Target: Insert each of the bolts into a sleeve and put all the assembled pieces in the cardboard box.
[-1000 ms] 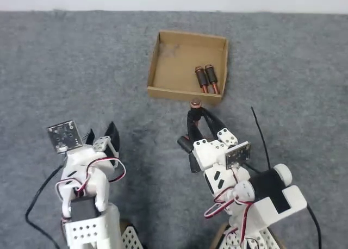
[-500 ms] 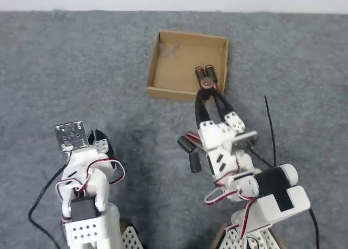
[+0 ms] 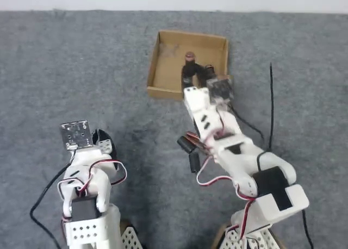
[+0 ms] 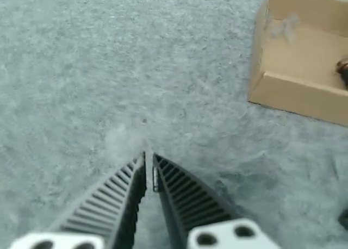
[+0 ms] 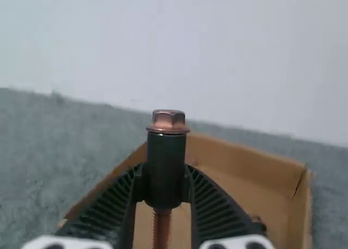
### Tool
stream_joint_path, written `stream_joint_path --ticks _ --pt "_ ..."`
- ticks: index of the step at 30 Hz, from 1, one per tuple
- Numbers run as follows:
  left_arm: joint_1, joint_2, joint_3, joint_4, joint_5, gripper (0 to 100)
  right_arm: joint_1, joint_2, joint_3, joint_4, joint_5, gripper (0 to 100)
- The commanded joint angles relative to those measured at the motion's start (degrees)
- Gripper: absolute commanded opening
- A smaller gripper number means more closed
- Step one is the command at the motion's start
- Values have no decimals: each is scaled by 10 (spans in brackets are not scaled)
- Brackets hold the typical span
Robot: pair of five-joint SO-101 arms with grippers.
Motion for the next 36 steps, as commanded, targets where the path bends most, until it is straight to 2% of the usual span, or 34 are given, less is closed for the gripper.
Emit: stream_joint_path --ticks 1,5,18,32,36 --pt "4 -3 -7 -3 -38 21 -5 -10 -133 175 -4 7" --pt "4 -3 -7 -3 -40 21 -2 20 -252 312 -4 7" --pt "4 -3 -7 -4 -40 22 1 212 -587 622 -3 8" --pt "4 -3 -7 -15 -40 22 41 380 -872 903 -2 10" --pt "4 -3 -7 -15 -40 22 37 399 -905 959 47 11"
